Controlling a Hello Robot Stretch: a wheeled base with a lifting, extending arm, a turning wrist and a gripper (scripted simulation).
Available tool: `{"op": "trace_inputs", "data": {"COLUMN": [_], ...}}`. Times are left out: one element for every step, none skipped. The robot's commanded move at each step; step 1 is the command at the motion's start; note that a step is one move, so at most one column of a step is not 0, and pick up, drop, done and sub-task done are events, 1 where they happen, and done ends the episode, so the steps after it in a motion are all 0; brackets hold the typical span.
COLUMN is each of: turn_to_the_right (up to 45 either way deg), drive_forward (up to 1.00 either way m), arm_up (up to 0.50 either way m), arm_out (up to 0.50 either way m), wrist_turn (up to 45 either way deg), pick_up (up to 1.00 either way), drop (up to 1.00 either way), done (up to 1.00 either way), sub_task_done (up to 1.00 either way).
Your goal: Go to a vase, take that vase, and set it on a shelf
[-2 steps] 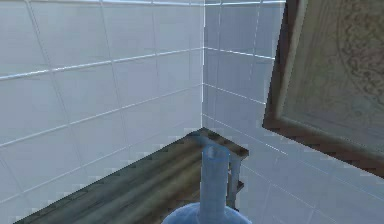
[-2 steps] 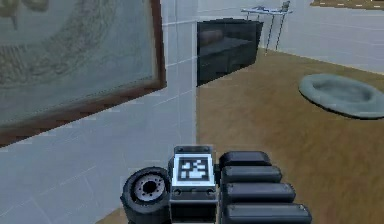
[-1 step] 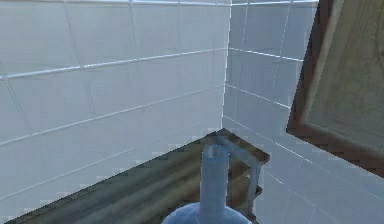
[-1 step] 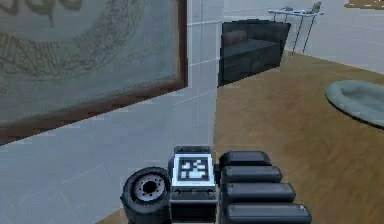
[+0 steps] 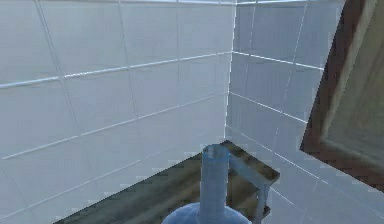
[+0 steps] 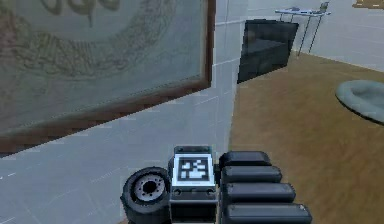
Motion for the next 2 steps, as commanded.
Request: {"op": "trace_inputs", "data": {"turn_to_the_right": [45.0,45.0], "drive_forward": [0.00,0.00], "arm_up": [0.00,0.00], "arm_out": [0.00,0.00], "wrist_turn": [0.0,0.0], "pick_up": [0.00,0.00], "drop": [0.00,0.00], "done": [0.00,0.00], "sub_task_done": [0.00,0.00]}}
